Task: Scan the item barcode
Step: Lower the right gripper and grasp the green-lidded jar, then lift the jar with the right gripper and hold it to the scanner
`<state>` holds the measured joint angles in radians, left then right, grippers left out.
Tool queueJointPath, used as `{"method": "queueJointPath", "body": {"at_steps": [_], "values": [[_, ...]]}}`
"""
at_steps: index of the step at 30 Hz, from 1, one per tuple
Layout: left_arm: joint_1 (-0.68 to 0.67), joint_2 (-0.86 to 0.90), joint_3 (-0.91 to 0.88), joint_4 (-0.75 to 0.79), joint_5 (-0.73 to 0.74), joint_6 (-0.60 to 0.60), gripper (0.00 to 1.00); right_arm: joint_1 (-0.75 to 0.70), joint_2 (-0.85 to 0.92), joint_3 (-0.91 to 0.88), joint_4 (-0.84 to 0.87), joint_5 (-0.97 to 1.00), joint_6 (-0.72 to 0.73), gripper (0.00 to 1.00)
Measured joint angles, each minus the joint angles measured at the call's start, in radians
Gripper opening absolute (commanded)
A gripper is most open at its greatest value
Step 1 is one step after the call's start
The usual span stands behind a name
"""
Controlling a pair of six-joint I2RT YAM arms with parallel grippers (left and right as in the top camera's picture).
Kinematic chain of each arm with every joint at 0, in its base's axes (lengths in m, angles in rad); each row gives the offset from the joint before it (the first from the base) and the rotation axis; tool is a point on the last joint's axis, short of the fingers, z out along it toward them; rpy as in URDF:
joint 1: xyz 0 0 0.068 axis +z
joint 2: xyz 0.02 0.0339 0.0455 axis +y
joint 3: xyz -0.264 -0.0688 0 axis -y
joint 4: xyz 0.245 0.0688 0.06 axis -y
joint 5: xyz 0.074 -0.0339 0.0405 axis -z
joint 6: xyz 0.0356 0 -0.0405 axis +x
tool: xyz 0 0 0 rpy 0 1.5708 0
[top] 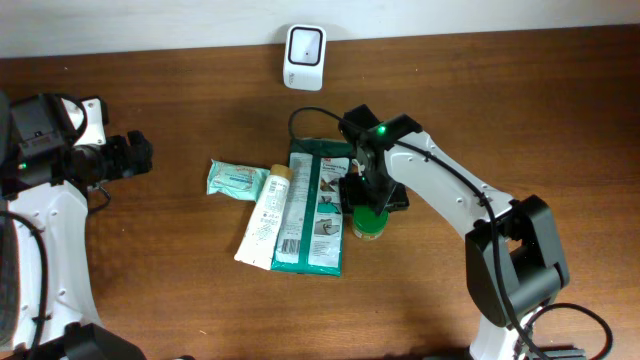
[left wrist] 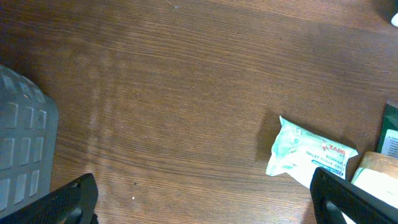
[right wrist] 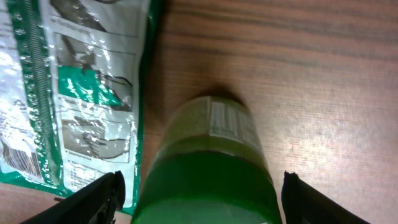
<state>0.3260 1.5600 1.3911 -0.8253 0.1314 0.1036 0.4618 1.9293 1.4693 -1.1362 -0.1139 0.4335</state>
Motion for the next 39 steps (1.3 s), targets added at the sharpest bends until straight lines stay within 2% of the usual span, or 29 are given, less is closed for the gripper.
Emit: {"method": "queueJointPath", "body": {"at_steps": [1,5,8,14,20,24,29,30,31,33,36,39], "values": [[0.000,0.000,0.000,0.000,0.000,0.000,0.99,0.000,0.000,-0.002,-0.015,0.001,0.019,0.98],[0.000,0.000,0.000,0.000,0.000,0.000,0.99,0.000,0.000,-0.002,-0.030,-0.016,0.039,0.99],[0.000,0.000,0.000,0.000,0.000,0.000,0.99,0.000,0.000,-0.002,-0.008,-0.023,0.069,0.83],[0.000,0.000,0.000,0.000,0.000,0.000,0.99,0.000,0.000,-0.002,-0.008,-0.027,0.257,0.67],[0.000,0.000,0.000,0.000,0.000,0.000,0.99,-0.006,0.000,-0.002,-0.008,-0.023,0.349,0.58],[0.000,0.000,0.000,0.000,0.000,0.000,0.99,-0.100,0.000,-0.002,-0.021,-0.028,0.353,0.56],[0.000,0.000,0.000,0.000,0.000,0.000,0.99,-0.251,-0.002,-0.002,-0.037,-0.017,0.346,0.57],[0.000,0.000,0.000,0.000,0.000,0.000,0.99,-0.271,-0.002,-0.002,-0.035,-0.015,0.345,0.63],[0.000,0.000,0.000,0.000,0.000,0.000,0.99,-0.303,-0.004,-0.002,-0.026,-0.012,0.345,0.80],[0.000,0.000,0.000,0.000,0.000,0.000,0.99,-0.330,-0.004,-0.002,-0.011,0.009,0.327,0.92],[0.000,0.000,0.000,0.000,0.000,0.000,0.99,-0.337,-0.004,0.010,-0.012,0.027,0.205,0.93],[0.000,0.000,0.000,0.000,0.000,0.000,0.99,-0.337,-0.002,0.140,-0.068,0.031,-0.077,0.84]]}}
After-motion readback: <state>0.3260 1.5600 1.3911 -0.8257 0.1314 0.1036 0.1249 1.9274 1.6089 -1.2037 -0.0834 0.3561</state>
